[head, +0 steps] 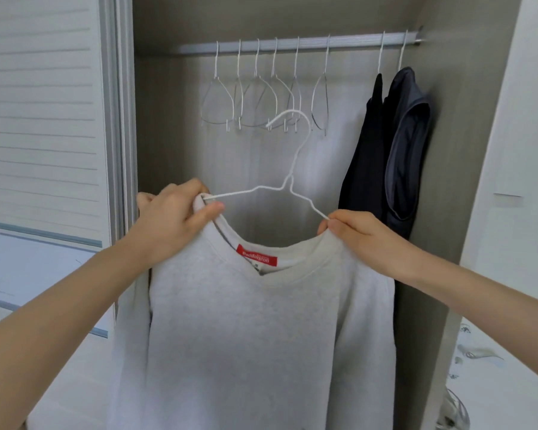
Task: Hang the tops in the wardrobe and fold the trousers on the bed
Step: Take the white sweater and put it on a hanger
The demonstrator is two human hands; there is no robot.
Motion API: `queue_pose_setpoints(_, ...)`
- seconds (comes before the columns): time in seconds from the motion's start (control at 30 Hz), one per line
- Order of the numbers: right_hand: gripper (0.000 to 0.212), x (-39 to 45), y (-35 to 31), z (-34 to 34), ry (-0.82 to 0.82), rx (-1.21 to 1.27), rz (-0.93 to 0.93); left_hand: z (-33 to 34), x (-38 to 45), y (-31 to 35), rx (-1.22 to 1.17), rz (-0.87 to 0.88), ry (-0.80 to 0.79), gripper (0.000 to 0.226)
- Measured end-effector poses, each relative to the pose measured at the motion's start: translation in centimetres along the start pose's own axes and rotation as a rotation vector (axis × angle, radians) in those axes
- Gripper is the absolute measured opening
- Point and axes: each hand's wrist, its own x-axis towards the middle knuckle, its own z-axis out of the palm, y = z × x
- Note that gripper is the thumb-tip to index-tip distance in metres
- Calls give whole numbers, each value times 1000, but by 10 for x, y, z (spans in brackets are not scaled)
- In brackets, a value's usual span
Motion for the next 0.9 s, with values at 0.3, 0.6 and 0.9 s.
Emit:
queue_pose_setpoints(0.3,35,-3,1,-28,-115,320,312,12,9,-13,-85,-91,-37,25)
queue_pose_setpoints(0.6,25,0,-23,-41,157,616,664,33,40,22,-167,-99,-220,49)
queue_pose_setpoints(0.9,28,49,-56,-31,520,653,750,46,22,103,-798,21,-545,56)
